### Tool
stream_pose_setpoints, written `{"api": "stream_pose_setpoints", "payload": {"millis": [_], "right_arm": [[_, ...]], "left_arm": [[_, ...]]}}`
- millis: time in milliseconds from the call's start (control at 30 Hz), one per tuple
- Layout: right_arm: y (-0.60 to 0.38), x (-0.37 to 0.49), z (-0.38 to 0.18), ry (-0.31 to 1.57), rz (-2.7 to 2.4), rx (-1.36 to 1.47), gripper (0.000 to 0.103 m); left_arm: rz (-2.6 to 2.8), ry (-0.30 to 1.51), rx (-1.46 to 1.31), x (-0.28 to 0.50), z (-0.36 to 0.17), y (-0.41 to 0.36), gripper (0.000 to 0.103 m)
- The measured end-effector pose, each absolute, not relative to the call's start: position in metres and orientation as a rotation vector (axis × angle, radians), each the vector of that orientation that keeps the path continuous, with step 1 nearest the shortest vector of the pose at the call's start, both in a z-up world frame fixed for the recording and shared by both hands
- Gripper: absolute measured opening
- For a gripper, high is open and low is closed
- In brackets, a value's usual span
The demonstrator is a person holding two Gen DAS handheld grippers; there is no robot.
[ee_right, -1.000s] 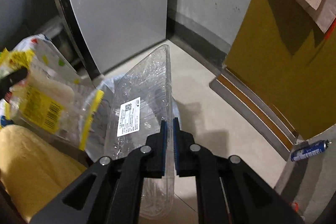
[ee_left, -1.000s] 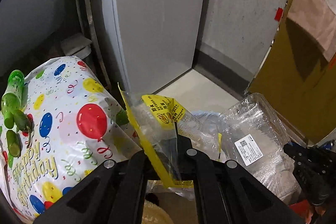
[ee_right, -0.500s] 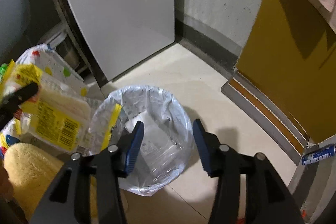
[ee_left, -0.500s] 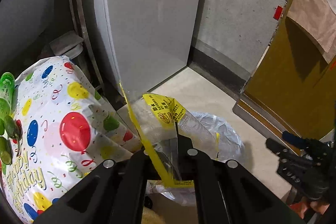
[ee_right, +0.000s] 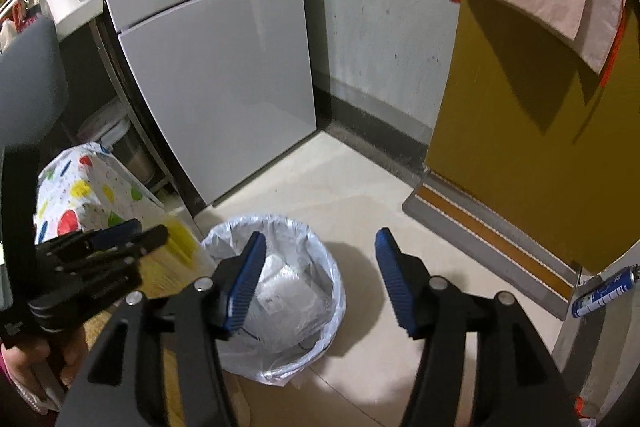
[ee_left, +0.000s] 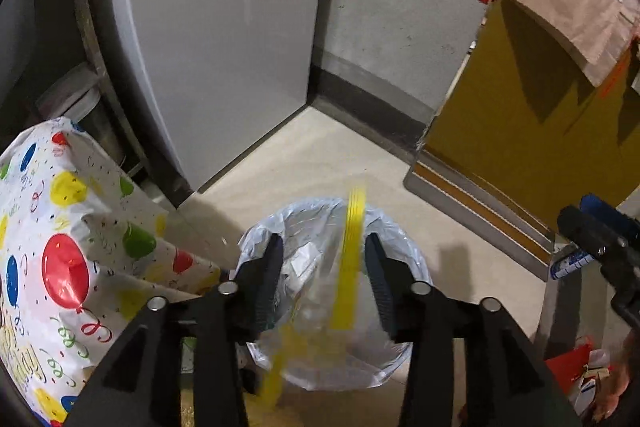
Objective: Collect trash
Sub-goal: 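Bring both tools back over the table toward the white plastic bag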
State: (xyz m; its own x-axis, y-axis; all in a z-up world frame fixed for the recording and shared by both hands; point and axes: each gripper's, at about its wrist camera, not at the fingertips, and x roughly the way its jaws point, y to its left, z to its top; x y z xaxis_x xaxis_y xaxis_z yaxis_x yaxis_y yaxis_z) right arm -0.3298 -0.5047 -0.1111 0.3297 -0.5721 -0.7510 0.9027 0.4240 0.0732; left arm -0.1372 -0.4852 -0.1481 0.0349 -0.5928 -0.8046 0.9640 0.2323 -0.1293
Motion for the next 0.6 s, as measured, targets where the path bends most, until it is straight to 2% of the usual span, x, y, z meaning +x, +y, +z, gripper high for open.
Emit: {"api": "stream_pose_setpoints", "payload": {"millis": [67,333,600], "right_arm": [[-0.503,-0.33,-0.107,0.706,-1.022,0.538,0.057],[-0.489,-0.312,-0.1,0.695,-0.963,0.519,0.057],[-0.451,-0.247,-0.09,0.665,-0.757,0.486,0.057]], "left_arm": [[-1.289,0.878,0.526,-0.137,-0.145,-0.484,0.049],[-1.196,0.863,0.501,-0.11,-0.13,-0.446,0.049],[-0.948,0.809,0.473,-0.05,-0.095,-0.341,0.049]]}}
